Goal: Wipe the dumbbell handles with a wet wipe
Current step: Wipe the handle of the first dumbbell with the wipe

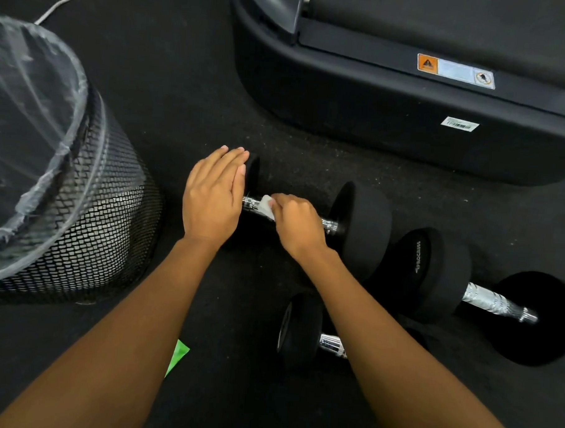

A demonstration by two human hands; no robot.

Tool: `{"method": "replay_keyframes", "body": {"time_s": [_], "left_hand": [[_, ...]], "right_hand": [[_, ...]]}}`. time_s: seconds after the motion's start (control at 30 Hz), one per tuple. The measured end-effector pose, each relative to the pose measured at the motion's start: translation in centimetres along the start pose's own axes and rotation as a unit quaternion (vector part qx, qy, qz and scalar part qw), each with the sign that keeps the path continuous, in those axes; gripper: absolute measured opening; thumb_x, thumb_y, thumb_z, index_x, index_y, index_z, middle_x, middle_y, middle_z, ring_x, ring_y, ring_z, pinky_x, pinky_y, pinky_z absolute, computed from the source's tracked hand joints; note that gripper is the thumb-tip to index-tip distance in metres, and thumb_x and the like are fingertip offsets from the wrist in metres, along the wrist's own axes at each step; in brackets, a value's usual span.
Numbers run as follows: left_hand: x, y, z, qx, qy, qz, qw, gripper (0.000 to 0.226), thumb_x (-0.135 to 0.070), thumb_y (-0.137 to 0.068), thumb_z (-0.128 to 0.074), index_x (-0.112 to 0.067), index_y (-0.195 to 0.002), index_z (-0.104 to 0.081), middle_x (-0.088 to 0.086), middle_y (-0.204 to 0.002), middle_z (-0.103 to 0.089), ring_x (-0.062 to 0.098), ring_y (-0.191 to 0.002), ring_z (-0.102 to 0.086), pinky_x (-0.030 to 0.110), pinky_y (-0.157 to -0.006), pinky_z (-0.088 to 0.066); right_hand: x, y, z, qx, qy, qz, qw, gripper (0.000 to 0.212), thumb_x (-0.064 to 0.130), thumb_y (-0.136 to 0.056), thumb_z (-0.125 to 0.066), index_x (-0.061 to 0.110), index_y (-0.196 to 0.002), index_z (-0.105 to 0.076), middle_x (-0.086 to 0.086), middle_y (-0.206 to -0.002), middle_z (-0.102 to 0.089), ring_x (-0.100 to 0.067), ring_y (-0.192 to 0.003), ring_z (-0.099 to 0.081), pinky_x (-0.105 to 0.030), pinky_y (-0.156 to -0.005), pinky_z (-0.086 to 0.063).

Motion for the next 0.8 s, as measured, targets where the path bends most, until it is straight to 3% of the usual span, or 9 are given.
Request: {"method": "replay_keyframes", "body": {"time_s": [0.07,0.17,0.37,0.6,0.8], "left_hand": [[0.0,0.0,0.0,0.001,-0.001,0.002,1.0,0.036,-0.021,-0.099,-0.034,-0.01,-0.122,-0.059,0.002,-0.126,-0.06,0.017,-0.126,-0.046,0.022,-0.106,-0.021],[0.0,0.1,0.1,-0.004,-0.004,0.002,1.0,0.036,-0.021,-0.099,-0.034,-0.01,-0.122,-0.059,0.002,-0.126,-0.06,0.017,-0.125,-0.046,0.024,-0.106,-0.022],[-0.1,0.0,0.1,-0.001,-0.002,0.001,1.0,0.036,-0.021,-0.099,-0.035,-0.01,-0.122,-0.059,0.002,-0.126,-0.06,0.017,-0.125,-0.046,0.021,-0.106,-0.02],[-0.1,0.1,0.1,-0.001,-0.002,0.006,1.0,0.036,-0.022,-0.099,-0.033,-0.01,-0.123,-0.058,0.002,-0.126,-0.059,0.017,-0.126,-0.046,0.026,-0.106,-0.024],[-0.1,0.1,0.0,0.008,-0.012,0.005,1.0,0.037,-0.022,-0.099,-0.032,-0.01,-0.124,-0.057,0.002,-0.128,-0.058,0.017,-0.127,-0.044,0.025,-0.107,-0.022]], "right_hand": [[0.2,0.7,0.4,-0.043,-0.042,0.006,0.998,0.022,0.006,-0.094,-0.049,0.003,-0.11,-0.063,-0.013,-0.104,-0.067,-0.028,-0.096,-0.061,-0.034,-0.099,-0.037],[1.5,1.1,-0.1,-0.033,-0.084,0.043,0.995,0.033,-0.008,-0.082,-0.057,0.002,-0.113,-0.062,-0.012,-0.109,-0.067,-0.026,-0.102,-0.061,-0.032,-0.106,-0.029],[0.8,0.5,0.2,-0.003,-0.102,0.015,0.995,0.033,0.01,-0.091,-0.056,0.007,-0.124,-0.056,-0.008,-0.123,-0.061,-0.021,-0.114,-0.054,-0.025,-0.11,-0.02],[0.5,1.9,0.8,-0.075,-0.08,0.003,0.994,0.027,0.001,-0.077,-0.069,0.002,-0.103,-0.061,-0.014,-0.106,-0.062,-0.029,-0.103,-0.054,-0.037,-0.1,-0.038],[3.9,0.6,-0.2,-0.054,-0.024,0.056,0.997,0.041,-0.01,-0.063,-0.072,0.003,-0.099,-0.057,-0.013,-0.102,-0.058,-0.027,-0.092,-0.052,-0.036,-0.084,-0.045]]}}
Point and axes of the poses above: each hand's wrist, its own y-axis away from the middle knuckle, its own z-axis out of the back of the hand, x = y × z, the point moved 10 cm from there along -y, towards the middle knuckle
